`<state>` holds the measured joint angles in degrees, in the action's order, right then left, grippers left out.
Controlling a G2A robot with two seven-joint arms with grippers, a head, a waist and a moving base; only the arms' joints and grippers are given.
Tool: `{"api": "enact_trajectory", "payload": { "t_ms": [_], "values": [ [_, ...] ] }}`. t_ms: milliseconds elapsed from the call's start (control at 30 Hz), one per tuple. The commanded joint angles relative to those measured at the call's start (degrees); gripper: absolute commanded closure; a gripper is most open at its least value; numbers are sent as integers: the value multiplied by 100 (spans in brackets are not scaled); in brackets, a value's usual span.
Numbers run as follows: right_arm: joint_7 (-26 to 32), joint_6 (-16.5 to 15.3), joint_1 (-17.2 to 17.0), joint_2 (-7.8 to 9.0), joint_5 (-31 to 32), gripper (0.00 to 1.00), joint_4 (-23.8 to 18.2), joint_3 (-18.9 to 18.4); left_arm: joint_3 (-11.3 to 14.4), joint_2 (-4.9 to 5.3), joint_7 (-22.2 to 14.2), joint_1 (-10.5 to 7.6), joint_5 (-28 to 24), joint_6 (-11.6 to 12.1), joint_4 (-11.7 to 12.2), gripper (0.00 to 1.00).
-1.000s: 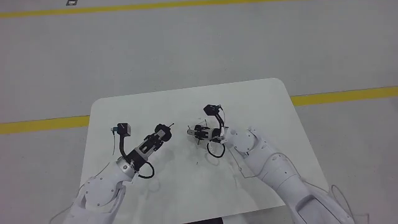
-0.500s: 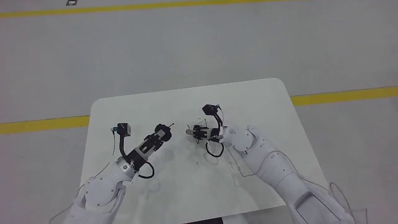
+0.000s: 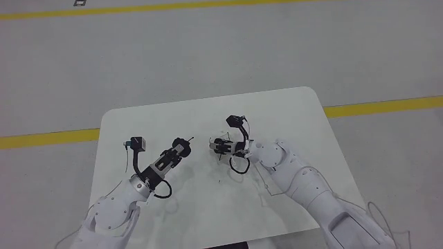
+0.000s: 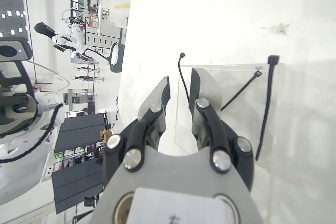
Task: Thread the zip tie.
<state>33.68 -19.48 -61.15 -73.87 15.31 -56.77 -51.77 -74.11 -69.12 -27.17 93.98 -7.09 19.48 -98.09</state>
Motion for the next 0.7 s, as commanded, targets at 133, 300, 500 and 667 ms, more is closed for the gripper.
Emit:
{"api": "enact_trajectory", "payload": {
  "t_ms": [133,300,500,667],
  "values": [
    [-13,0,3,31,-47,88,-31,12,0,0,0,0,0,0,0,100],
    [-38,0,1,54,-65,94,-55,29,0,0,0,0,0,0,0,100],
    [-74,0,2,80,-75,100,-69,54,0,0,0,0,0,0,0,100],
    [-69,0,21,94,-87,98,-30,87,0,0,0,0,0,0,0,100]
  ]
}}
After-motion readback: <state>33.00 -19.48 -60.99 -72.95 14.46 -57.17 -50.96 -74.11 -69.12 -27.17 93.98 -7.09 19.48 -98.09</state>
